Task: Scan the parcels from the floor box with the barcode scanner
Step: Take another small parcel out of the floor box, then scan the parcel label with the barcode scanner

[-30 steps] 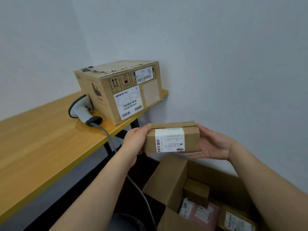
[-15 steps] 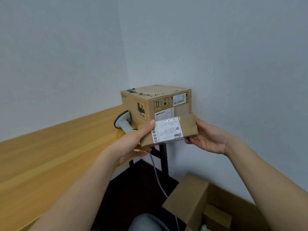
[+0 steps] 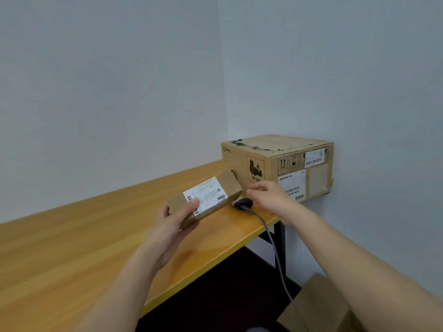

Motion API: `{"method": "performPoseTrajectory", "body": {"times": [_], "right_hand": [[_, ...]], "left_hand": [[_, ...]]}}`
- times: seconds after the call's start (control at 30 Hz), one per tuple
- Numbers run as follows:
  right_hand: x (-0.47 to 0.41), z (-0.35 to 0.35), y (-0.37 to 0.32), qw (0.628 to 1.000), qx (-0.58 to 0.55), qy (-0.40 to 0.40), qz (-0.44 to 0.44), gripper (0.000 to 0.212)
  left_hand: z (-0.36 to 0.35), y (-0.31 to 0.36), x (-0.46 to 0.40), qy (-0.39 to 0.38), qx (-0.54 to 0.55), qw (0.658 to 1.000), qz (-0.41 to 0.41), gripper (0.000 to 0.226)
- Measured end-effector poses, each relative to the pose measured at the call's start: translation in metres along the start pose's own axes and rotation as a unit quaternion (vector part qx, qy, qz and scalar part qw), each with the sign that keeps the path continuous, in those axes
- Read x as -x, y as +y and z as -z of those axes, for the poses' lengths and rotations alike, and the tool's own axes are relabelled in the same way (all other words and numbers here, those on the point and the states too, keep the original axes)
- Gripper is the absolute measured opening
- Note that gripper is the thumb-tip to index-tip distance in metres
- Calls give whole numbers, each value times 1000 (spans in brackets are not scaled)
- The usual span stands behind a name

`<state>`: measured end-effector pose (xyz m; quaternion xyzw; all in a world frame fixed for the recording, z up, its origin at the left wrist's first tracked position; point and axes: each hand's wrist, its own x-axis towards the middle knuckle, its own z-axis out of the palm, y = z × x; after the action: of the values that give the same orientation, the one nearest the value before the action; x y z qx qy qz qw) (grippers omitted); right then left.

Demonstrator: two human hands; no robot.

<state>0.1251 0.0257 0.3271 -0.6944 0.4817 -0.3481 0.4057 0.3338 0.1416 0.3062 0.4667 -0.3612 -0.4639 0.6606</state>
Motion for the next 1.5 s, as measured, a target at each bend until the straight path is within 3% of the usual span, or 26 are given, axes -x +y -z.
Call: {"method": "performPoseTrajectory", "body": {"times": [0.07, 0.17, 0.23, 0.37, 0.5, 0.63, 0.8, 0.97, 1.13, 1.33, 1.5], "right_hand": [[-11, -18, 6, 992, 119, 31, 29, 42], [-29, -43, 19, 969, 238, 59, 41, 52], [-42, -55, 25, 959, 272, 68, 35, 53], [-64, -73, 32, 947, 310, 85, 16, 48], [-80, -90, 35, 908, 389, 151, 15, 29], [-90, -105, 35, 875, 434, 210, 36, 24], [-95, -110, 36, 856, 473, 198, 58, 27], [-88, -99, 40, 869, 456, 191, 36, 30], [-74, -80, 30, 902, 418, 104, -9, 41], [-51, -52, 10, 955, 283, 85, -3, 27], [-37, -37, -15, 999, -18, 49, 8, 33]], "left_hand": [[18, -8, -6, 38, -15, 999, -9, 57], [46, -15, -18, 46, -13, 999, -2, 106], [59, -19, -27, 32, 20, 999, 5, 114], [67, -22, -36, -7, 63, 998, 14, 105], [71, -25, -41, -28, 73, 997, 10, 106], [71, -27, -42, -29, 58, 998, -1, 90], [70, -28, -43, -26, 60, 998, -6, 84], [68, -27, -41, -27, 61, 998, -10, 83], [65, -26, -38, 19, 48, 998, -46, 70], [64, -25, -37, 57, 50, 996, -49, 55], [62, -23, -36, 51, 45, 997, -35, 62]]}}
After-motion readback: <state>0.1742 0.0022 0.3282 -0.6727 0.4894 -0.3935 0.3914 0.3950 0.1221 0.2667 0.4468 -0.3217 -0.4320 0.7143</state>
